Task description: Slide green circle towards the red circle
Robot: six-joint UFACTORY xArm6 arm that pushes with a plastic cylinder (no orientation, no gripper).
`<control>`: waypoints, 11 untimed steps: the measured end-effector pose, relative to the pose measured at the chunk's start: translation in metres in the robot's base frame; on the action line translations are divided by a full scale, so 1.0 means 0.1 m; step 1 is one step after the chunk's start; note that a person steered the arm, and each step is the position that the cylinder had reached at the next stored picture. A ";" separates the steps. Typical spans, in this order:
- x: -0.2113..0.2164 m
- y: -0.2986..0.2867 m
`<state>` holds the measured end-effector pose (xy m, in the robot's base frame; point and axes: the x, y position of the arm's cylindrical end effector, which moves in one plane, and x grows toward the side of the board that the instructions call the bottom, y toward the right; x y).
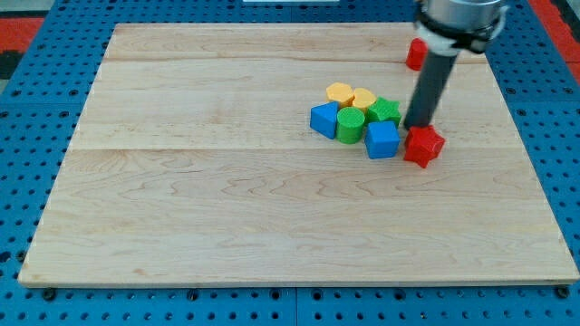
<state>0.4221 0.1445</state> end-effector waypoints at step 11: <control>-0.19 -0.21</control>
